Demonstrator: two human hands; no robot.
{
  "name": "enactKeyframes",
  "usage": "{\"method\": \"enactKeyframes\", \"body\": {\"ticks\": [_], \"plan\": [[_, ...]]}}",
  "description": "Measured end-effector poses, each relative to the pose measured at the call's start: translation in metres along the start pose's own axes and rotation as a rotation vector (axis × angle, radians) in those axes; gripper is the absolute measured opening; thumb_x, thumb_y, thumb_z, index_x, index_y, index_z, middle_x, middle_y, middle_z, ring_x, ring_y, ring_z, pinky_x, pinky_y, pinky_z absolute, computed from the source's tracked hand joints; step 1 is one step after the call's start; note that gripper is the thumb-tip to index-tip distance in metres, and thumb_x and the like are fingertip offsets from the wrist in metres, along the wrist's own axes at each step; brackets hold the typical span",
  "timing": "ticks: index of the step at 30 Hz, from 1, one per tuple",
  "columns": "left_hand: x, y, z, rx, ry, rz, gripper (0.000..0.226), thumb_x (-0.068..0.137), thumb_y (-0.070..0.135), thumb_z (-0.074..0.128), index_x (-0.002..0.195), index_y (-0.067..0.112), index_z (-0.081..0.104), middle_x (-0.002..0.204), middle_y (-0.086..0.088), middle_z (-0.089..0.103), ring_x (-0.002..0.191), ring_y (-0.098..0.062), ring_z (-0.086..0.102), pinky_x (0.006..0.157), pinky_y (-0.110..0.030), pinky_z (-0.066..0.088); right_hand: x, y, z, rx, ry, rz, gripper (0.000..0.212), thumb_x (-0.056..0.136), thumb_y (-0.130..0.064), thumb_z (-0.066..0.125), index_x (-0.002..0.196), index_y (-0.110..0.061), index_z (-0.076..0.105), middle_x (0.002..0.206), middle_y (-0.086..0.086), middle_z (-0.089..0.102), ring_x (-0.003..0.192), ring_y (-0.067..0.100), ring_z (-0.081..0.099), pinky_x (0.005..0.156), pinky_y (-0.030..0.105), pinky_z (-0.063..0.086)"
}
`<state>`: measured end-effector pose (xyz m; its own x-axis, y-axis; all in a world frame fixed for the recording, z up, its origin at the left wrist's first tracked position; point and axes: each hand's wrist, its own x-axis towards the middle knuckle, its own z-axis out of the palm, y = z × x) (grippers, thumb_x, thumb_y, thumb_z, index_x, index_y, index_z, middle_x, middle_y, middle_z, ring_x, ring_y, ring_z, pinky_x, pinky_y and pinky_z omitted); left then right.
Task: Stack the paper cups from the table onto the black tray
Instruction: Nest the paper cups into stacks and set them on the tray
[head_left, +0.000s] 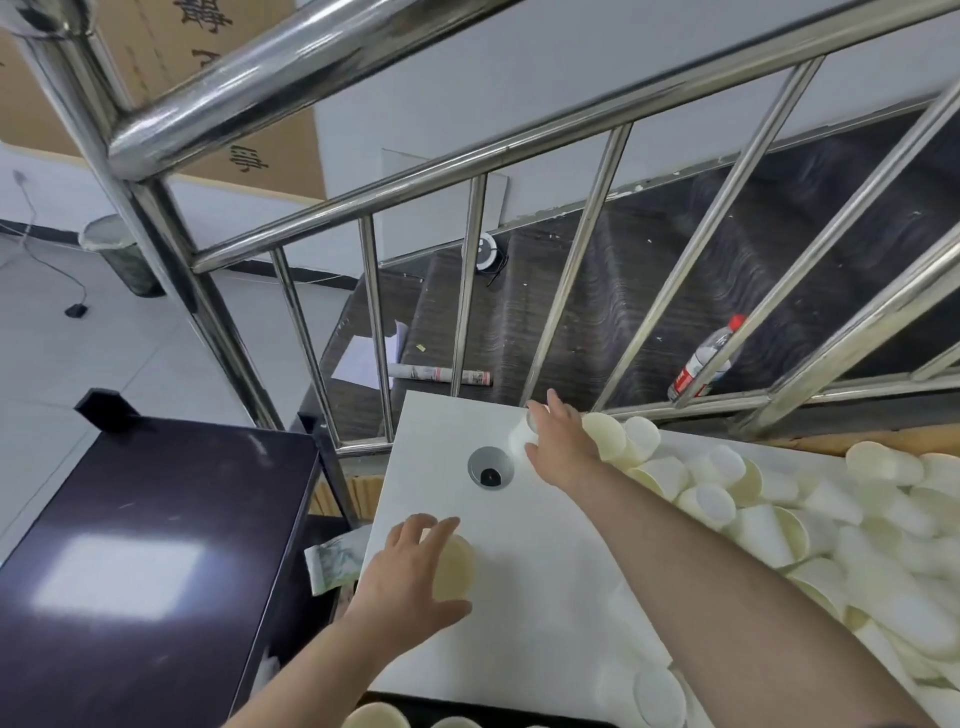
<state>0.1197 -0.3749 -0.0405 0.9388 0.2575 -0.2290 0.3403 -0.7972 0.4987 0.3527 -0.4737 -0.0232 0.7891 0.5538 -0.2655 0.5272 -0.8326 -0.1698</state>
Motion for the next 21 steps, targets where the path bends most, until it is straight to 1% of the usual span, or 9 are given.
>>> {"method": "enactKeyframes", "body": {"ticks": [3,6,9,12,15,16,18,20,21], "plan": [[0.001,-0.002,-0.001,-0.004,0.002,-0.008,0.087,0.076,0.055,0.066,0.146,0.035,0.020,0.144,0.010,0.026,0.133,-0.013,0.028,0.102,-0.030,0.040,0.005,0.000,0.007,0.008,-0.042,-0.006,0.057,0.099,-0.017,0.047,0.151,-0.019,0.022,0.162,0.003,0.006,0.145,0.030,0.014,0.103,0.042,0.040],[0.003,-0.003,-0.003,-0.004,0.001,-0.014,0.086,0.076,0.055,0.067,0.146,0.035,0.021,0.145,0.010,0.026,0.133,-0.014,0.028,0.103,-0.031,0.040,0.008,0.001,0.013,0.037,0.015,-0.018,0.051,0.098,-0.008,0.045,0.146,-0.019,0.033,0.150,0.004,0.027,0.130,0.030,0.032,0.092,0.039,0.045],[0.005,-0.001,-0.005,-0.002,-0.003,-0.008,0.086,0.076,0.055,0.068,0.146,0.035,0.022,0.145,0.009,0.026,0.134,-0.015,0.028,0.104,-0.032,0.039,0.007,0.003,0.017,0.068,0.056,-0.029,0.049,0.095,-0.002,0.043,0.141,-0.019,0.041,0.140,0.004,0.035,0.120,0.029,0.037,0.085,0.036,0.043],[0.006,0.002,-0.005,-0.004,-0.002,-0.011,0.085,0.077,0.055,0.067,0.146,0.034,0.022,0.145,0.009,0.026,0.134,-0.015,0.028,0.105,-0.032,0.038,0.005,0.005,0.018,0.113,0.084,-0.046,0.046,0.095,-0.005,0.046,0.140,-0.019,0.043,0.139,0.004,0.037,0.120,0.029,0.038,0.090,0.037,0.043],[0.006,0.005,-0.006,-0.018,0.010,-0.021,0.084,0.078,0.054,0.067,0.146,0.033,0.022,0.146,0.008,0.027,0.134,-0.016,0.028,0.106,-0.033,0.037,-0.002,0.009,0.018,0.225,0.185,-0.056,0.045,0.093,-0.011,0.047,0.137,-0.018,0.048,0.134,0.005,0.043,0.121,0.030,0.042,0.094,0.035,0.039],[0.006,0.007,-0.006,-0.029,0.022,-0.027,0.084,0.078,0.053,0.067,0.147,0.033,0.022,0.146,0.008,0.027,0.134,-0.016,0.028,0.106,-0.033,0.037,-0.005,0.009,0.019,0.299,0.230,-0.041,0.043,0.092,-0.012,0.048,0.135,-0.017,0.050,0.131,0.005,0.047,0.122,0.029,0.044,0.094,0.033,0.037],[0.005,0.011,-0.007,-0.071,0.057,-0.042,0.085,0.079,0.051,0.068,0.147,0.031,0.021,0.146,0.007,0.029,0.134,-0.016,0.030,0.106,-0.033,0.037,-0.019,0.004,0.015,0.620,0.283,0.083,0.039,0.092,-0.013,0.051,0.131,-0.017,0.055,0.128,0.003,0.052,0.120,0.025,0.049,0.091,0.029,0.038],[0.003,0.016,-0.009,-0.135,0.109,-0.046,0.089,0.078,0.050,0.070,0.148,0.029,0.019,0.146,0.006,0.030,0.132,-0.016,0.033,0.106,-0.033,0.037,-0.041,-0.004,0.007,1.053,0.234,0.234,0.030,0.093,-0.013,0.052,0.121,-0.019,0.061,0.119,0.000,0.057,0.111,0.021,0.055,0.083,0.033,0.048],[0.002,0.020,-0.010,-0.167,0.137,-0.046,0.091,0.078,0.050,0.070,0.149,0.028,0.018,0.147,0.005,0.030,0.132,-0.016,0.034,0.106,-0.032,0.037,-0.054,-0.007,0.003,1.224,0.162,0.306,0.025,0.094,-0.013,0.051,0.114,-0.021,0.063,0.114,0.000,0.058,0.102,0.021,0.057,0.076,0.033,0.051]]}}
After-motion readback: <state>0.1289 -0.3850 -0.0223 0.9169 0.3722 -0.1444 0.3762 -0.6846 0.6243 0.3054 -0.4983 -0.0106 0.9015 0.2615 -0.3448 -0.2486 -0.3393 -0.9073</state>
